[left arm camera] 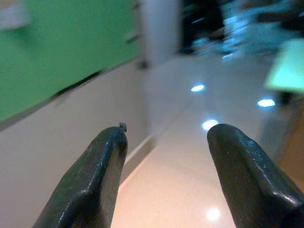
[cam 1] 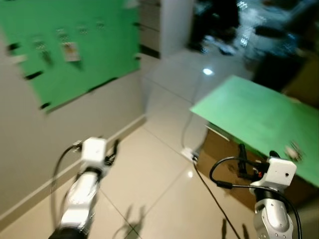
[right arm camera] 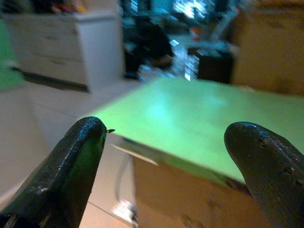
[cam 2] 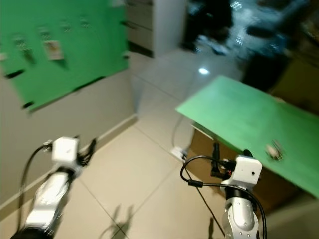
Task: Hang keys on a hook
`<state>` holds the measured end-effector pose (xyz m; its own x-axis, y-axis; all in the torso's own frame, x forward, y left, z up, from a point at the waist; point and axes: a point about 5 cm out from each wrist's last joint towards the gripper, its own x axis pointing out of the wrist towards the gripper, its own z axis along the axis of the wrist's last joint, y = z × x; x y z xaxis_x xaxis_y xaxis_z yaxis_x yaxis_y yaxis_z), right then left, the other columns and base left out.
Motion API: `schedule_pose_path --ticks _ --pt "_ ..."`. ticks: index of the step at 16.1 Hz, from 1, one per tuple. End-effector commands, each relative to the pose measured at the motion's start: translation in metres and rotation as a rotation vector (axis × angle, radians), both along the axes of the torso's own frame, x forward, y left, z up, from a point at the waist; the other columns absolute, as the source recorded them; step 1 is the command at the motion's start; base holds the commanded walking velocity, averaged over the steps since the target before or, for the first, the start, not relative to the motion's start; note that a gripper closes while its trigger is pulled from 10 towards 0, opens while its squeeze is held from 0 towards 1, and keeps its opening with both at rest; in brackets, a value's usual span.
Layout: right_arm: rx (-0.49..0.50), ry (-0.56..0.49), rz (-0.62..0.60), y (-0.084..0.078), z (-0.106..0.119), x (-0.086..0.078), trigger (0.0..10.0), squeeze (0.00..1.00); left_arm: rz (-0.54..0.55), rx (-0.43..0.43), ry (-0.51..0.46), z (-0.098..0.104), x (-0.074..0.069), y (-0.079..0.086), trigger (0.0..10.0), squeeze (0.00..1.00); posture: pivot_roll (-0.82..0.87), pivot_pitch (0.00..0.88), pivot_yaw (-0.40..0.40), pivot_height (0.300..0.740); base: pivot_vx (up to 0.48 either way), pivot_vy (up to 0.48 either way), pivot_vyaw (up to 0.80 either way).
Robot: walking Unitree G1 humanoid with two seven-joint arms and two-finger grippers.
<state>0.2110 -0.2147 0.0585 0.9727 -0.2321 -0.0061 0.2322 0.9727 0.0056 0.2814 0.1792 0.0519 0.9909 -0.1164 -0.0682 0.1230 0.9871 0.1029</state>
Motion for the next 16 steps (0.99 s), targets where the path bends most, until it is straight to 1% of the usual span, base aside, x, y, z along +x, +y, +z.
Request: schedule_pose_path --ticks 1,3,4,6,7,9,11,13,15,16 --pt "-0.005 0.012 -0.017 -0.004 -0.002 0.000 10.0 0.01 -0.027 -0.024 -0.010 0.003 0.004 -0.006 10.0 0.00 -0.10 0.000 0.045 0.740 0.000 0.000 -0.80" --pt "-0.014 0.027 -0.003 -0.003 -0.005 0.000 10.0 0.02 -0.059 -0.028 -0.018 0.007 0.004 -0.013 10.0 0.00 -0.11 0.000 0.052 0.740 0.000 0.000 -0.80" --pt "-0.015 0.039 0.012 -0.001 -0.007 -0.001 10.0 0.04 -0.064 -0.035 -0.007 0.007 0.004 -0.014 10.0 0.00 -0.11 0.000 0.054 0.740 0.000 0.000 -0.80" --pt "-0.026 0.047 0.038 0.000 -0.010 -0.005 10.0 0.04 -0.087 -0.042 -0.015 0.009 0.007 -0.019 10.0 0.00 -0.12 0.000 0.057 0.740 0.000 0.000 -0.80" --pt "-0.031 0.049 0.041 -0.001 -0.012 -0.006 10.0 0.04 -0.118 -0.053 -0.034 0.014 0.008 -0.028 10.0 0.00 -0.13 0.000 0.060 0.740 0.000 0.000 -0.80" --pt "-0.049 0.051 0.056 -0.001 -0.012 -0.005 10.0 0.04 -0.167 -0.088 -0.048 0.021 0.011 -0.043 10.0 0.00 -0.14 0.000 0.069 0.740 0.321 -0.131 -0.80" --pt "-0.061 0.043 0.064 -0.002 -0.010 -0.003 10.0 0.04 -0.213 -0.087 -0.062 0.025 0.014 -0.051 10.0 0.00 -0.16 0.000 0.074 0.740 0.426 0.000 -0.80" --pt "-0.032 0.028 0.060 0.000 -0.006 -0.003 10.0 0.04 -0.240 -0.083 -0.053 0.022 0.017 -0.053 10.0 0.00 -0.18 0.000 0.080 0.740 0.435 0.000 -0.80" --pt "-0.043 0.023 0.056 0.000 -0.003 -0.003 10.0 0.03 -0.236 -0.088 -0.047 0.021 0.018 -0.052 10.0 0.00 -0.18 0.000 0.083 0.740 0.435 0.000 -0.80" --pt "-0.072 0.019 0.064 0.004 0.001 -0.001 10.0 0.02 -0.214 -0.085 -0.031 0.020 0.023 -0.049 10.0 0.00 -0.18 0.000 0.094 0.740 0.000 0.000 0.00"
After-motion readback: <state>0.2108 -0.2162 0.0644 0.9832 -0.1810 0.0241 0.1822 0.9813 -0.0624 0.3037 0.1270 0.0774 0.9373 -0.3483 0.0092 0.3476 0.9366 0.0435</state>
